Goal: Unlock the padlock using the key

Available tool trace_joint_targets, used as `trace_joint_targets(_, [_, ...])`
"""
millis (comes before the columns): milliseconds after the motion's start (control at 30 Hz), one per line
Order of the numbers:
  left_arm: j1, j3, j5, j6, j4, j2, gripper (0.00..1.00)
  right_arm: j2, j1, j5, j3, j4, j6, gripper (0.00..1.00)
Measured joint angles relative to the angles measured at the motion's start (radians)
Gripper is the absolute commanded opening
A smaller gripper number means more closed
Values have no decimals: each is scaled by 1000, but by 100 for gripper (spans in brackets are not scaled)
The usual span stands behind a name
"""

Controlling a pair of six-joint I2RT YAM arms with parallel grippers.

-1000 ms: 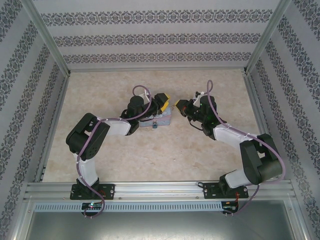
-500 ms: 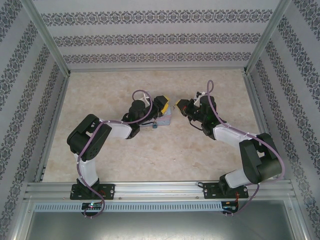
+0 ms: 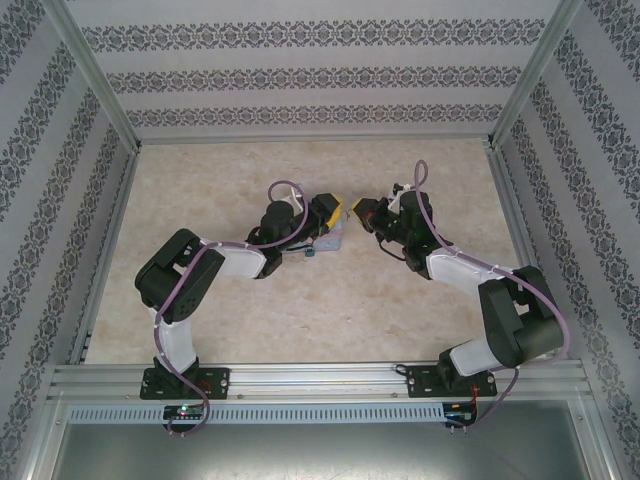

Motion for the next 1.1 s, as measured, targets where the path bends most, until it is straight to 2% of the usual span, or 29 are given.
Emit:
trace_joint_targets(367, [-8,23,-7,-3,-3,0,32,1,0,0,0,8,0,0])
trace_joint_targets(733, [-12,23,-19,-6,-5,6,13,1,0,0,0,22,3,0])
trace_joint_targets(867, [-13,23,-24,-9,-6,6,0,1,0,0,0,22,3,0])
trace_joint_targets(900, [-13,23,-26,-6,-6,6,0,1,0,0,0,22,3,0])
trace_joint_targets(933, [-13,23,-26,-5,-8,6,0,1,0,0,0,22,3,3])
trace_joint_targets(1033, [-13,23,-24,-2,-10,6,0,0,-2,-1,0,19,2,50])
trace_joint_targets(1067, [-12,25,-19,5,-16,6,0,-3,-5,-2,0,16,0,58])
trace_joint_targets(1100, [-11,32,-10,15,-34,6,0,-9,-10,-5,-4,14,-2,61])
